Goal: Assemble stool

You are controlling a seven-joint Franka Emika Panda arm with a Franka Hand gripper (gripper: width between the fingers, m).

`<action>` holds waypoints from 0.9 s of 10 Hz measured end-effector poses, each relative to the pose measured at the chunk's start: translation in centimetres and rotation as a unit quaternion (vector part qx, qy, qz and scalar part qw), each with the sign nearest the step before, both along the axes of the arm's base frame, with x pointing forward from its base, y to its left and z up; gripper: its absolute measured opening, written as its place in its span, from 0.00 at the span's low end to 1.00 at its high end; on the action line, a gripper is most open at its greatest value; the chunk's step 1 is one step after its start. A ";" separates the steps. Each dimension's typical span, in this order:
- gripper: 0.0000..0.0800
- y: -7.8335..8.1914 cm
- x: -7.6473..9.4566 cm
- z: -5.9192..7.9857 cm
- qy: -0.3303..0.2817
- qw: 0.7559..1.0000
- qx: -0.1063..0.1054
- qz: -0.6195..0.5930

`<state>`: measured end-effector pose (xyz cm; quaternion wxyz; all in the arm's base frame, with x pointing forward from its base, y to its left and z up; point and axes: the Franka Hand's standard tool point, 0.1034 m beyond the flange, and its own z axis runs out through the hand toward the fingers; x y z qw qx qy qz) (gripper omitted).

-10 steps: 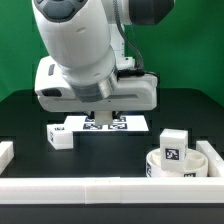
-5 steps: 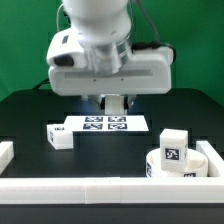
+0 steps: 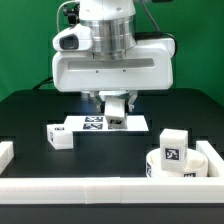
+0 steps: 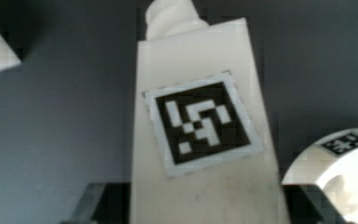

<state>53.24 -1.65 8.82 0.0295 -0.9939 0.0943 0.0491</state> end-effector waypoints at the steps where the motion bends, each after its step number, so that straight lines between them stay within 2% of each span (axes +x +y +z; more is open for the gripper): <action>1: 0.41 0.5 1.0 0.3 -0.038 0.999 -0.007 0.000; 3: 0.41 2.2 2.2 1.4 -0.109 0.994 -0.015 -0.006; 4: 0.41 2.9 2.5 1.4 -0.156 0.987 -0.023 -0.002; 7: 0.41 2.6 2.5 1.2 -0.229 0.973 -0.041 0.002; 8: 0.41 2.8 2.3 1.3 -0.224 0.974 -0.038 0.001; 9: 0.41 3.6 2.6 2.2 -0.232 0.972 -0.032 -0.003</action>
Offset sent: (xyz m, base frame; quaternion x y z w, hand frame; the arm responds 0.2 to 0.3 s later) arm 0.0074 0.0385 0.0105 0.0305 0.2141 0.0509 0.9750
